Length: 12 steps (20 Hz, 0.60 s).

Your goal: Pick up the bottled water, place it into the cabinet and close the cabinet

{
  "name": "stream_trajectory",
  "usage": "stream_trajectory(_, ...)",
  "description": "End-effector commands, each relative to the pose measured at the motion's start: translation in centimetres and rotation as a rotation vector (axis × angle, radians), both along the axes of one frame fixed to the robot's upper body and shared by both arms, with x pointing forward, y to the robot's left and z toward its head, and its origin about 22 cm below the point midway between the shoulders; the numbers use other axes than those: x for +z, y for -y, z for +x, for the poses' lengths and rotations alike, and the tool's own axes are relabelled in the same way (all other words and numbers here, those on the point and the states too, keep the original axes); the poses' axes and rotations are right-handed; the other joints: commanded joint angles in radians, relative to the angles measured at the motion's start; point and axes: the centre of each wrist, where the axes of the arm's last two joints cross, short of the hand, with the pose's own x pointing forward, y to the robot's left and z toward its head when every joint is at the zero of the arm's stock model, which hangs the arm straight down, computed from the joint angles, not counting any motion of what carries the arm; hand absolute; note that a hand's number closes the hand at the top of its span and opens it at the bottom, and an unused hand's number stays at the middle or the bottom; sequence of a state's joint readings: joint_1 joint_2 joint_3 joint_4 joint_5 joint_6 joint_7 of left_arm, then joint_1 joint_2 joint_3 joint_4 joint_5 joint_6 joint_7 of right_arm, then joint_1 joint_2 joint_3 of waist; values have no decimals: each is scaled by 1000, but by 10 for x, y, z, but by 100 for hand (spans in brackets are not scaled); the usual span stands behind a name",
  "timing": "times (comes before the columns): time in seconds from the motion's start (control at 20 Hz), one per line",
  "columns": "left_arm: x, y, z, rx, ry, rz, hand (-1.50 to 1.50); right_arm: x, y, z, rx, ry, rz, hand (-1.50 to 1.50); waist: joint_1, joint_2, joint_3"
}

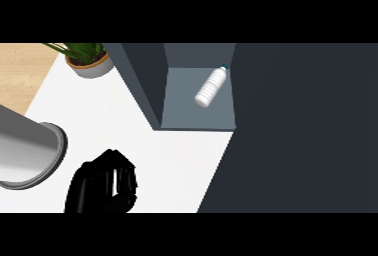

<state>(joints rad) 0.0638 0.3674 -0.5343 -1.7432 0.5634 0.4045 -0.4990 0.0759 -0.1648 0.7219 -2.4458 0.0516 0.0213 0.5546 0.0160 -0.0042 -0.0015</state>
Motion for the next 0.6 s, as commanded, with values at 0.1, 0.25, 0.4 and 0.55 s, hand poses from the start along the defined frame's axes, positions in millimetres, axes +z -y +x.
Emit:
stream_trajectory(0.1,1,-40,-13,36,-13,4,150,3,-60,-17,161,35,10,150,-4,-2,-1)
stream_trajectory(0.25,11,-41,-30,46,-10,-24,150,11,-73,-12,165,139,-53,150,7,-4,-1)
stream_trajectory(0.4,8,-63,-28,60,21,-12,150,20,-78,7,113,208,-39,150,14,2,-2)
stream_trajectory(0.55,6,-68,-51,53,-8,-18,150,17,-88,16,30,191,-21,150,23,1,-1)
